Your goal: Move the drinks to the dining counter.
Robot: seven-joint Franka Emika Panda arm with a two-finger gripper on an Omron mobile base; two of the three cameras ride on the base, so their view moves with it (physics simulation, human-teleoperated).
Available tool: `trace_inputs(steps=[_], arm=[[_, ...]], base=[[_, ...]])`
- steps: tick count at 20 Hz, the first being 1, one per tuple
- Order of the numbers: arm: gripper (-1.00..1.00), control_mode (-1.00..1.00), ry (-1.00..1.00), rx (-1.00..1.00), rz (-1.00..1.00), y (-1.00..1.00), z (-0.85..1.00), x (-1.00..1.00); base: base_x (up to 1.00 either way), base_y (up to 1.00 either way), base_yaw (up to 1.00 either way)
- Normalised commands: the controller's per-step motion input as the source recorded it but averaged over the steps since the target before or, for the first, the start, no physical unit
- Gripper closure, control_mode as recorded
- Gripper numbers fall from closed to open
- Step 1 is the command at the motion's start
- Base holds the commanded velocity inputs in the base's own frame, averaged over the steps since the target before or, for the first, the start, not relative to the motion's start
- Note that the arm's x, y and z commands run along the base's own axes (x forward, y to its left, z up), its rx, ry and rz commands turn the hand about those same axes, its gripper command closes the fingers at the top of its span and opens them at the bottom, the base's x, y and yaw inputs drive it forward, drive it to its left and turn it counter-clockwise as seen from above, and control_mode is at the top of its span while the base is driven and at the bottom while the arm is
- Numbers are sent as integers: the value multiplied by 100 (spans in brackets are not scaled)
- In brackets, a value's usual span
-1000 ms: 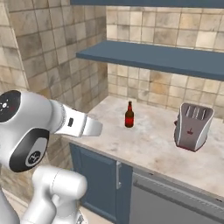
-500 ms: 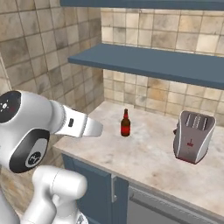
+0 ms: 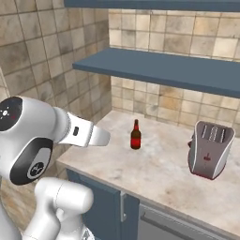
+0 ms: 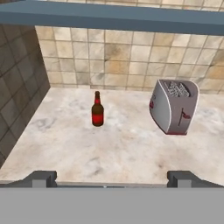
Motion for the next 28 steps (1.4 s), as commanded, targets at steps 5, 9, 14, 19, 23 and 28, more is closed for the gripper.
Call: trace_inputs(steps=[5, 9, 14, 19, 23, 28], arm=[[-100, 100, 0, 0, 0, 0, 0, 0], [-100, 100, 0, 0, 0, 0, 0, 0], [-100, 100, 0, 0, 0, 0, 0, 0], [-100, 100, 0, 0, 0, 0, 0, 0], [-100, 100, 0, 0, 0, 0, 0, 0], [-100, 100, 0, 0, 0, 0, 0, 0]], base=[[95, 19, -5], [100, -8, 25], [100, -26, 45], [64, -33, 27], [53, -18, 12], [61, -53, -4]])
